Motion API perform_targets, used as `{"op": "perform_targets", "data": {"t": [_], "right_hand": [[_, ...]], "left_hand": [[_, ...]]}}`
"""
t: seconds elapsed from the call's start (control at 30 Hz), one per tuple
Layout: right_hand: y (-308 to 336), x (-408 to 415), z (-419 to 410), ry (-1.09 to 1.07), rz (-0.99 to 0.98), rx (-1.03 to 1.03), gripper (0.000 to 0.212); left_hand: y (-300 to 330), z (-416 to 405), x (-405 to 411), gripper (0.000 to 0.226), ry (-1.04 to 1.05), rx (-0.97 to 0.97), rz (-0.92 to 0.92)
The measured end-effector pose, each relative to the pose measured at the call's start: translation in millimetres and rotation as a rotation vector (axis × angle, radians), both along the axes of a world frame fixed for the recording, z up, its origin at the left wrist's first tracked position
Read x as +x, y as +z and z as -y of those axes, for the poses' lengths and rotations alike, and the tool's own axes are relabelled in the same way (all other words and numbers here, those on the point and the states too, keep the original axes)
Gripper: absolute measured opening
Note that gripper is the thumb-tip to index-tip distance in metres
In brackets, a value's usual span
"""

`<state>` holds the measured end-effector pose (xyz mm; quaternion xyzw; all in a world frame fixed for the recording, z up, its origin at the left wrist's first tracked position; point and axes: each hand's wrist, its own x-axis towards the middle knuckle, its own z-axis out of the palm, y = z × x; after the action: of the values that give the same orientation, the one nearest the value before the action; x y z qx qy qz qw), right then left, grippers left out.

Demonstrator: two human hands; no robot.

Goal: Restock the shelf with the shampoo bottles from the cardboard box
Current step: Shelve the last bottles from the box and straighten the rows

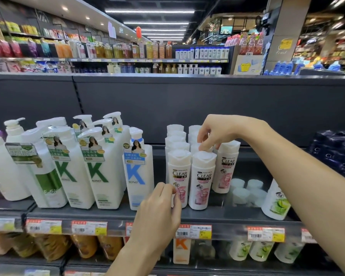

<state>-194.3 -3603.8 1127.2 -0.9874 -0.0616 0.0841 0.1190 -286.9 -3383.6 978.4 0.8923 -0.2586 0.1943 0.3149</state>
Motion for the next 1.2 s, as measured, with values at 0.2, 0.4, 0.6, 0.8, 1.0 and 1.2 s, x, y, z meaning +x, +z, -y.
{"op": "perform_targets", "data": {"t": [0.2,0.4,0.6,0.8,1.0,1.2], "right_hand": [[-2.6,-4.5,5.5,-0.014,0.019,0.028,0.017],[-6.8,-6.1,7.6,-0.031,0.021,0.082,0.023],[-1.9,-11.0,12.1,-0.019,0.101,0.125,0.035],[1.5,-19.3,19.0,-0.032,0.163,0.147,0.027],[-3.8,-26.6,25.8,-0.028,0.209,0.130,0.014],[-10.2,-30.4,26.5,-0.018,0.232,0.129,0.013]], "left_hand": [[0.2,2.3,3.5,0.008,-0.030,-0.017,0.009],[15.4,4.5,7.4,0.005,-0.100,0.001,0.086],[93.6,5.1,42.4,0.008,-0.157,0.040,0.278],[150.7,27.1,100.2,0.021,-0.090,0.419,0.192],[143.4,43.9,128.5,0.031,-0.118,0.712,-0.108],[141.6,41.3,137.9,0.024,-0.111,0.726,-0.191]]}}
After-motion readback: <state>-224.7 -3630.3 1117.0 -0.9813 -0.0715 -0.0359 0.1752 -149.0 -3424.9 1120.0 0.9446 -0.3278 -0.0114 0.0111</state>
